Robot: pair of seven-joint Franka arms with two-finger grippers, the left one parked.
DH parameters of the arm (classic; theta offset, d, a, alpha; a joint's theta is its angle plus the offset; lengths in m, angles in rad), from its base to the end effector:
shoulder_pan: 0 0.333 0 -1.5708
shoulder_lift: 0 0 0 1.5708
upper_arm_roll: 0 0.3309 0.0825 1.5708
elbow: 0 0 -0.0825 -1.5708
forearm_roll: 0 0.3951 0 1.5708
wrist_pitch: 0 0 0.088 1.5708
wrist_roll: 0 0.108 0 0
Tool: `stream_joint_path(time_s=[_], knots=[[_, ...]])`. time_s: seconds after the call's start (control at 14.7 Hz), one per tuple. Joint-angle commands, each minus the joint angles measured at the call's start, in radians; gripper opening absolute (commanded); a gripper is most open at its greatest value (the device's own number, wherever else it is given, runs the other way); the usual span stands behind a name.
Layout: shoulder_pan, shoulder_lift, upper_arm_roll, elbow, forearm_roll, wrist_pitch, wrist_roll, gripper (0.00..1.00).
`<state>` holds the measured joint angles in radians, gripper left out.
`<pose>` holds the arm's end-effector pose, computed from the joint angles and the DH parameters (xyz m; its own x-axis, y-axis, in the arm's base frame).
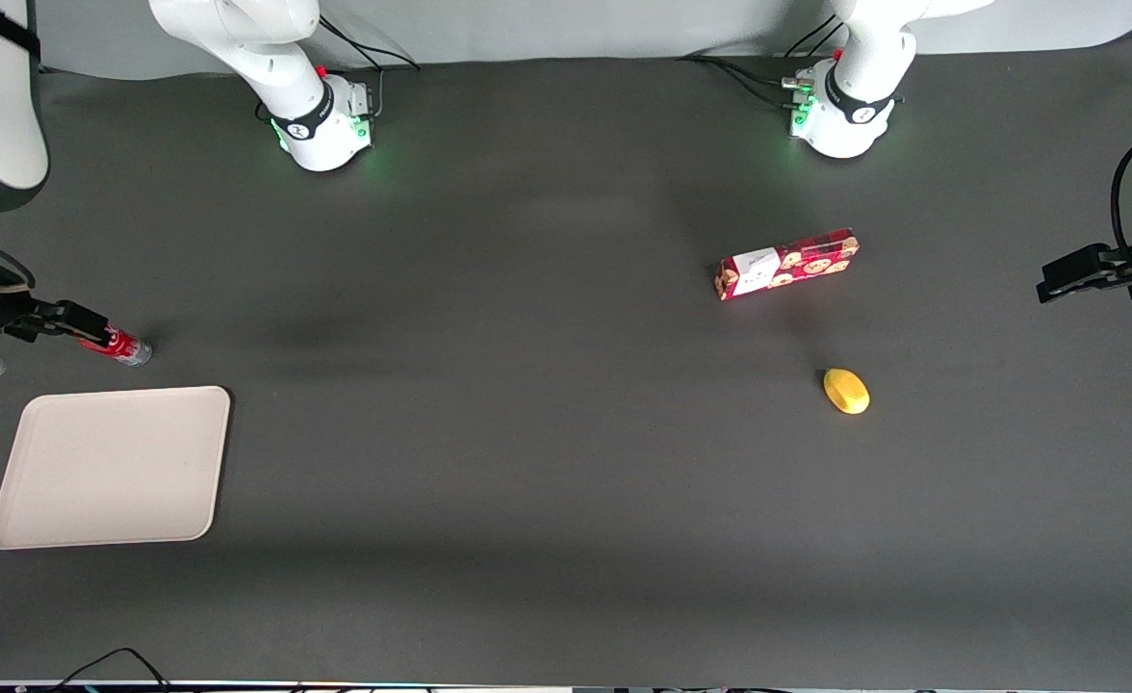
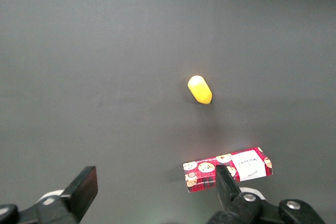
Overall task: Place coke bottle on tray
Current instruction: 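Move the open right gripper down over the red Coca-Cola bottle's cap end, then close the right gripper around the bottle's neck and lift it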
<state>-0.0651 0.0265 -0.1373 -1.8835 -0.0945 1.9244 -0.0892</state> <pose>0.5678 -0.1227 0.5017 0.9967 -0.0807 0.0048 -0.0808 -0.9923 0.0934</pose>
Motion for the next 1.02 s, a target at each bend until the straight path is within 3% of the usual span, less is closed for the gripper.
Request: stream_joint_path(time_s=[0.0, 0.48, 0.95], knots=[[-0.005, -0.017, -0.137, -0.089, -0.01, 0.114, -0.214, 1.0], [-0.01, -0.008, -0.288, -0.333, -0.01, 0.442, -0.397, 1.0], [-0.047, 0.038, -0.34, -0.411, 0.004, 0.576, -0.494, 1.0]])
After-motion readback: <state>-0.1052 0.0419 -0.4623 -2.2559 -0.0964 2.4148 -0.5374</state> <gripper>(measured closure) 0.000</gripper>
